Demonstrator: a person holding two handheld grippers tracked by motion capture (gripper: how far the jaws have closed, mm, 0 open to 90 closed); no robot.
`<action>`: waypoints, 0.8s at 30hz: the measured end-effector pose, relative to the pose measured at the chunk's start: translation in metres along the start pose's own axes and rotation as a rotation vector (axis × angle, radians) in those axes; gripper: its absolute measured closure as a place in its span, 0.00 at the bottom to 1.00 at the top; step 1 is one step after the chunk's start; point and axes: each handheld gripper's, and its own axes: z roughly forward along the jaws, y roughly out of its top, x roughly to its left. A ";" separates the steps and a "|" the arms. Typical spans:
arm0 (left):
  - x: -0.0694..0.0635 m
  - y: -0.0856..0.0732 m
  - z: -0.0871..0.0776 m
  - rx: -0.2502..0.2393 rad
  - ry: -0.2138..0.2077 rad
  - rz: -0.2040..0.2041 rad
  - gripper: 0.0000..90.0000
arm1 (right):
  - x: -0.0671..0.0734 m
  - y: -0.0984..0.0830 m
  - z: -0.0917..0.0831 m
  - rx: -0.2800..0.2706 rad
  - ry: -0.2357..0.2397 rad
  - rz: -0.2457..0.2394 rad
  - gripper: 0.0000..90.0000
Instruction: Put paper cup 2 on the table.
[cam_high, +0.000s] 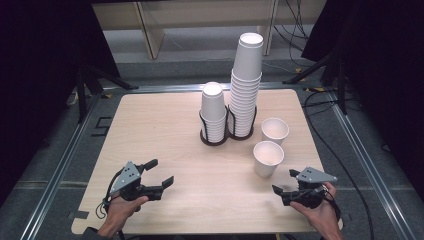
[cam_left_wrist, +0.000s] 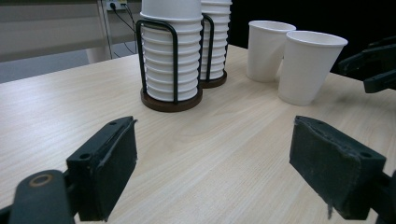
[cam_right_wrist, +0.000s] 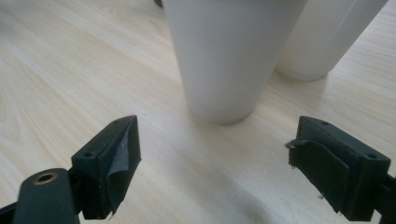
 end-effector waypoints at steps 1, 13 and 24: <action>0.000 0.000 0.000 0.000 0.001 0.001 0.16 | 0.002 -0.001 -0.001 -0.002 0.003 -0.015 0.18; -0.001 -0.001 0.000 0.003 0.000 -0.004 0.16 | 0.020 -0.011 -0.016 0.022 0.033 0.004 0.18; -0.002 -0.002 0.003 -0.016 -0.012 -0.012 0.16 | 0.029 -0.020 -0.025 0.041 0.022 0.005 0.17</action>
